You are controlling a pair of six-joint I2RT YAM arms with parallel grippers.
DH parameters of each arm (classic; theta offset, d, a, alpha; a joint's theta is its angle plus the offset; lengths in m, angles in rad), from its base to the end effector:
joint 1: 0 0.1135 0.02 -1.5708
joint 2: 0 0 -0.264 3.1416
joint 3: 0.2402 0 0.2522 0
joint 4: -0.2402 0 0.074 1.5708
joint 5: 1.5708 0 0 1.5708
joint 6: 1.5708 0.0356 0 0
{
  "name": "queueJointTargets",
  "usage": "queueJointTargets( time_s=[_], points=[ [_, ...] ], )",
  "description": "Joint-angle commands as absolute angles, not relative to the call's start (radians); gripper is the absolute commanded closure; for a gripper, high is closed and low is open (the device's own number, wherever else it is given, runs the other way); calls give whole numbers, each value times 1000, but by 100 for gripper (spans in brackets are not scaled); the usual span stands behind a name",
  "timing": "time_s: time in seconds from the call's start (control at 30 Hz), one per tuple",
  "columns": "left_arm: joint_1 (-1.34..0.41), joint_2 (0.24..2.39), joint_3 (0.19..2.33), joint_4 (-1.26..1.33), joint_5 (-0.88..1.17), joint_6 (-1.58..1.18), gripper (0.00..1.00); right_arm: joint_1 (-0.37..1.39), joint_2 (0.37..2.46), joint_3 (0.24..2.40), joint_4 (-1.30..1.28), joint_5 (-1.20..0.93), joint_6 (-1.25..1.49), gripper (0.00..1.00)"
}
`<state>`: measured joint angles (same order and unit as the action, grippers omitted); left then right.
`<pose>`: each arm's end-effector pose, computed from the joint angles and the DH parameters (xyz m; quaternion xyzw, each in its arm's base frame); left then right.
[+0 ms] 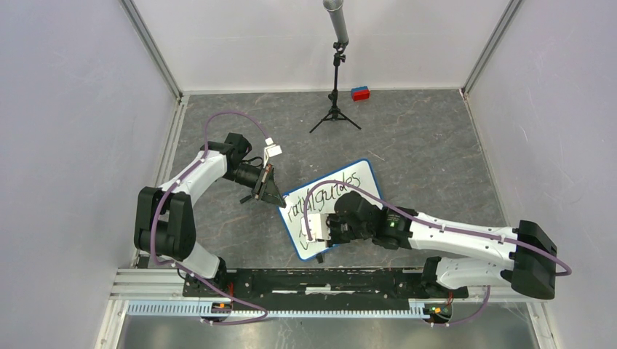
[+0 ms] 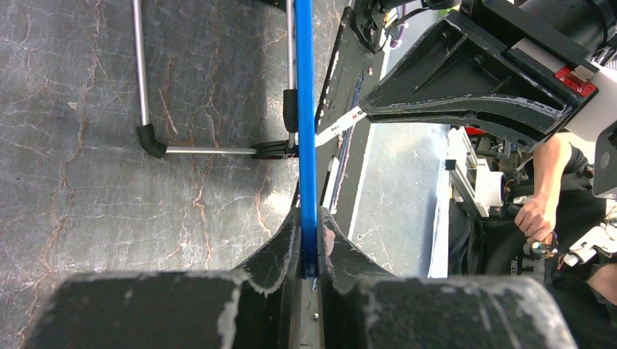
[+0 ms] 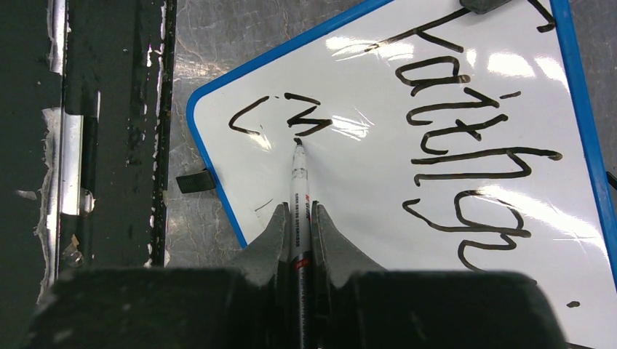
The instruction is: Write a sentence on the whiteboard
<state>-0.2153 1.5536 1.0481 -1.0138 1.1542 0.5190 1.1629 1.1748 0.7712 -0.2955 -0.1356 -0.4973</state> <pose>0.2504 -0.0881 0.2230 0.3138 0.7769 -0.5359 0.1038 0.0950 0.2320 0.2457 -0.6868 0.5892 0.1956 0.3780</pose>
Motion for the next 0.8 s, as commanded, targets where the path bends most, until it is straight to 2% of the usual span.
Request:
queueJointTargets(
  time_s=[0.0,0.77],
  points=[
    [-222,1567,1060,-995,1127,570,98,1151,1180,788,-249,-128,-494,100],
    [-222,1574,1060,-995,1127,577,97,1187,1235,767,-296,-263,-503,100]
  ],
)
